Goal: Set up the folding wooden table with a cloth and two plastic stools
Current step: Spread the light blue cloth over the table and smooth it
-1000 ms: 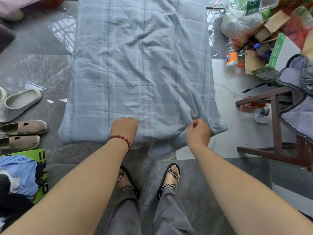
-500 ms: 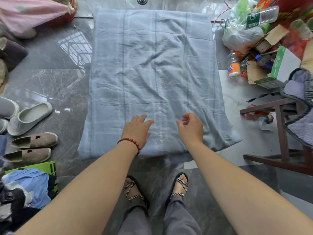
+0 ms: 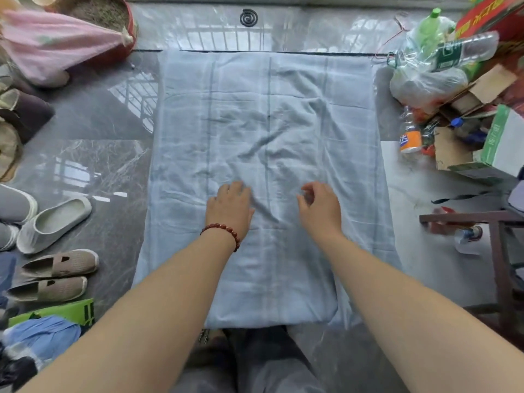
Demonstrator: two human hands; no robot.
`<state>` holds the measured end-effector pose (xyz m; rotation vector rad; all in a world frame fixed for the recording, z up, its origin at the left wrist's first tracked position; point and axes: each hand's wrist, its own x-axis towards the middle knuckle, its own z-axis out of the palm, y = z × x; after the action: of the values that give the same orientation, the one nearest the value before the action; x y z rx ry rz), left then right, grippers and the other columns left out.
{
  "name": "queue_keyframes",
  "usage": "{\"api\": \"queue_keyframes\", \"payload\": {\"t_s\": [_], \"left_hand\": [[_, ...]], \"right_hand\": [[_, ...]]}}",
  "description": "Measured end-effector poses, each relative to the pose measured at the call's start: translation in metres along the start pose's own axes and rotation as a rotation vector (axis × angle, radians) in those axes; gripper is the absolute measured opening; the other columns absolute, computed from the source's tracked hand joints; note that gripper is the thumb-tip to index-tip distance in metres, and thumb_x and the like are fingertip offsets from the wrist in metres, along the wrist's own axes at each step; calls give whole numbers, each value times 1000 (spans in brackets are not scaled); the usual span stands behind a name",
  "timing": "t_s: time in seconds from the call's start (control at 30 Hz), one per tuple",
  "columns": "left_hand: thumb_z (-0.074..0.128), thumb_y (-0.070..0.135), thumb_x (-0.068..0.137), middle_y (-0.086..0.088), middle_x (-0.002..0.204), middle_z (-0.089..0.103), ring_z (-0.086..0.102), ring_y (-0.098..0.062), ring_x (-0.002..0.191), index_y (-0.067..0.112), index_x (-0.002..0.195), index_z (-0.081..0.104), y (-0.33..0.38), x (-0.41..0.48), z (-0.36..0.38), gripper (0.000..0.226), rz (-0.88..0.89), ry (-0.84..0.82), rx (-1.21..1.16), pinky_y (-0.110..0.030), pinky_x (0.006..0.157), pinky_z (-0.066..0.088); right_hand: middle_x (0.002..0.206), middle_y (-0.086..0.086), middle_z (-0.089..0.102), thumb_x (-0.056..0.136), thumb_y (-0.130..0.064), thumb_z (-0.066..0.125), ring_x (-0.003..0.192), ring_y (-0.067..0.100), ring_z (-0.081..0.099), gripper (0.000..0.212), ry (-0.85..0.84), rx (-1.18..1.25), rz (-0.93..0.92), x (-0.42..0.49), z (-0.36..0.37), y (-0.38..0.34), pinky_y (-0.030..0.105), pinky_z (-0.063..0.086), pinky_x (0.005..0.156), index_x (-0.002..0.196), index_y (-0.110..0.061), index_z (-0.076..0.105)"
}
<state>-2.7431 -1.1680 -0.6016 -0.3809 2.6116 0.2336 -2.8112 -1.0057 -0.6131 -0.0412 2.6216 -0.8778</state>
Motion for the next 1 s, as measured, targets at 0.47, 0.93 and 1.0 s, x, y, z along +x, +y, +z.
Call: {"api": "queue_keyframes", "payload": {"t_s": [0.47,0.93,1.0], "left_hand": [[38,56,93,-11,128,39,48,-26,108,12,131,32,-30,111,-30,58,-320,32,-5,-35,67,40],[37,9,97,-5,98,56,46,-27,68,17,110,45,-62,144,-60,17,-161,184,-74,-33,58,32],[38,10,98,-7,97,57,44,-27,65,15,111,45,-71,154,-70,15,-163,230,-49,-32,57,31]], "right_hand": [[132,13,40,92,-32,56,118,30,46,47,179,-101,244,99,13,-28,37,39,93,126,-4,40],[103,10,58,97,-18,46,89,25,49,15,179,-96,78,168,-5,-84,25,23,66,99,-5,54],[102,7,58,97,-19,46,82,18,43,15,211,-54,58,178,-4,-99,24,24,66,98,-6,54]]}}
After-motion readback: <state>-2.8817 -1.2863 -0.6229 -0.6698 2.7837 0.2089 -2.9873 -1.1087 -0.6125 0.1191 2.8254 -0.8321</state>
